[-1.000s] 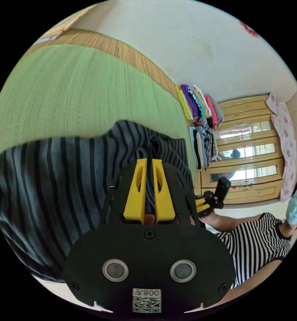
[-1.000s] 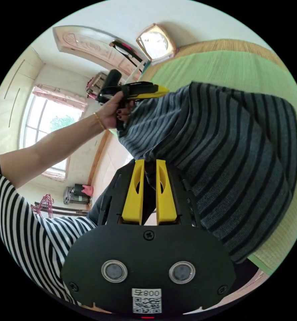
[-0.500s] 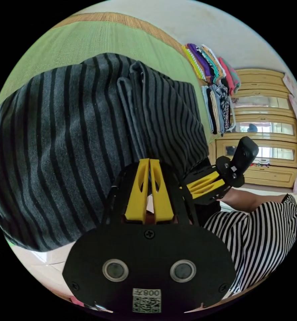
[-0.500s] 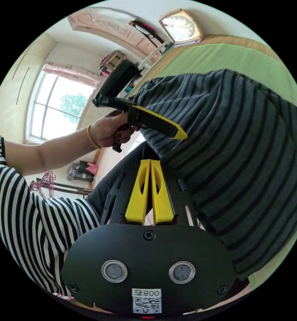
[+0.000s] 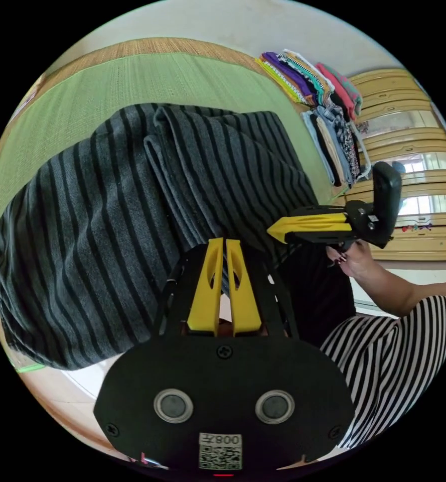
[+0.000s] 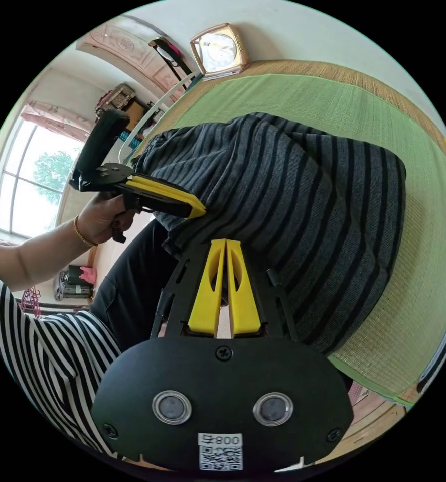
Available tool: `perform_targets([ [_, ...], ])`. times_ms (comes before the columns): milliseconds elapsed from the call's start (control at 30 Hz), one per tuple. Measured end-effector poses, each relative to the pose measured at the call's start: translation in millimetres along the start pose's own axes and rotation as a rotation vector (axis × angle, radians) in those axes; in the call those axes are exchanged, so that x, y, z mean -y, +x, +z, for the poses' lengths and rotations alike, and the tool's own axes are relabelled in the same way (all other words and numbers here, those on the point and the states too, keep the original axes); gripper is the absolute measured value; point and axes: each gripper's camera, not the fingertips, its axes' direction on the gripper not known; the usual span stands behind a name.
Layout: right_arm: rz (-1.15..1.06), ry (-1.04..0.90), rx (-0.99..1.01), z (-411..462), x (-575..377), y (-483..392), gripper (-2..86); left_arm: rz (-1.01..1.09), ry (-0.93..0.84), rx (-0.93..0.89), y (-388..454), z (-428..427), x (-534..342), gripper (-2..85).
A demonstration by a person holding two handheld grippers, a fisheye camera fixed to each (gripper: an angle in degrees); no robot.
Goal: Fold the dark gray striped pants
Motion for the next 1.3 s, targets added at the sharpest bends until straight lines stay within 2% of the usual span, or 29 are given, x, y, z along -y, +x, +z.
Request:
perform_targets([
  [100, -0.031, 0.045, 0.008, -2, 10, -5, 0.5, -0.025, 0.051, -0.039, -6, -11, -23, 1.2],
  [333, -0.095, 0.090, -0.077, -4, 74, 7, 4.1, -0.099, 0.040, -0.107, -31, 4, -43, 3.2],
  [533, -0.232, 0.018, -0.177, 14, 157, 13, 9.0, -0.150, 0.107, -0.037, -45, -8, -48, 8.9],
  [733, -0.303, -0.160, -0.197, 54, 196, 18, 10.8, -0.246, 0.108, -0.112, -74, 9, -31, 11.9],
  [867, -0.274, -0.116, -0.171, 50, 193, 27, 10.1, -0.281, 0.171, -0.150, -88, 10, -29, 11.1],
  [1100, -0.216, -0.101, -0.132, 51, 189, 47, 9.4, -0.251, 0.129, -0.165, -95, 25, -17, 5.8],
  [1300, -0.188, -0.004, -0.103, 20, 185, 59, 8.6, -0.113, 0.269, -0.151, -73, -4, -10, 3.8],
])
